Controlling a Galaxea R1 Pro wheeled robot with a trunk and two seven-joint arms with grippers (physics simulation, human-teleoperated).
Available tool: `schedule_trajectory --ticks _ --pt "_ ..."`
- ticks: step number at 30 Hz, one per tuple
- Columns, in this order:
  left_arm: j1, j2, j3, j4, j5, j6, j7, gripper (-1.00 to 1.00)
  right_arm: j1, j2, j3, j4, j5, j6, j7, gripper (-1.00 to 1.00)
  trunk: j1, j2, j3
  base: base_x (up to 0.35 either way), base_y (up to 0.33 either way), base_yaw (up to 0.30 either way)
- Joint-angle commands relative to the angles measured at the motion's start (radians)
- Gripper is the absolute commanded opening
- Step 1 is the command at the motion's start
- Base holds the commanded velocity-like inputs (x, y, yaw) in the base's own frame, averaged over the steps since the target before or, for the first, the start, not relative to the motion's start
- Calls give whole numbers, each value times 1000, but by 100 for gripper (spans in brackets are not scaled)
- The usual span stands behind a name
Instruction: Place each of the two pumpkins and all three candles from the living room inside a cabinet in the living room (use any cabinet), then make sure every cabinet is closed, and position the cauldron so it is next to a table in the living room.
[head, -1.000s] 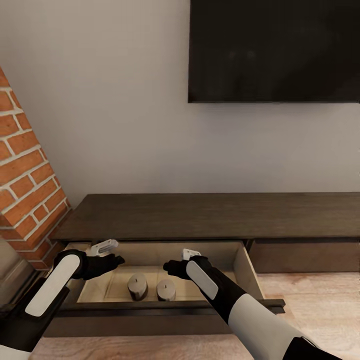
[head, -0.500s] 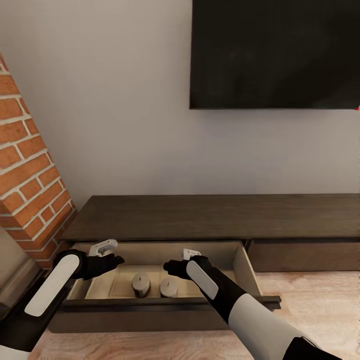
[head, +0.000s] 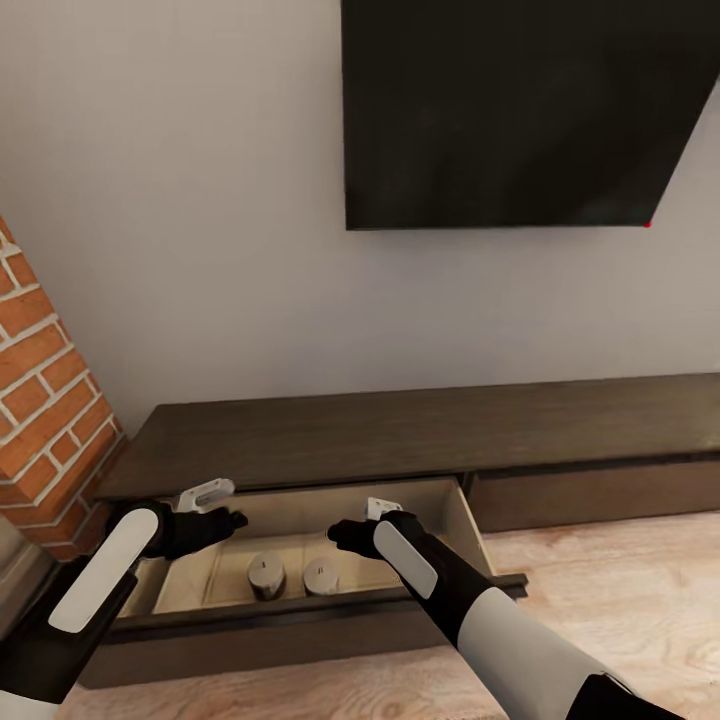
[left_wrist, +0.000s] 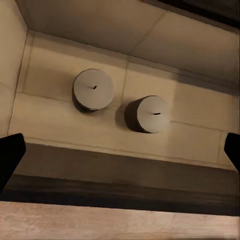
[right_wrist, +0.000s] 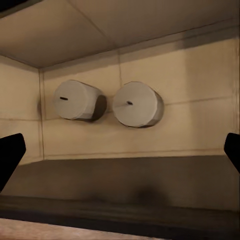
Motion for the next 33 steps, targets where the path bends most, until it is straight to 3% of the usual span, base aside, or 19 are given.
schedule_trajectory --ticks 1,11,33 --pt "-1 1 -1 -2 10 0 10 100 -1 0 3 -1 -9 0 -9 100 -4 7 2 -1 0 -274" --pt "-1 3 -1 -3 10 0 10 100 -1 -1 3 -1 -9 0 -9 100 -42 77 37 -140 67 -277" --pt "-1 2 -1 -4 10 -1 12 100 -1 -1 3 -1 -9 0 -9 100 -127 231 116 -5 2 -277"
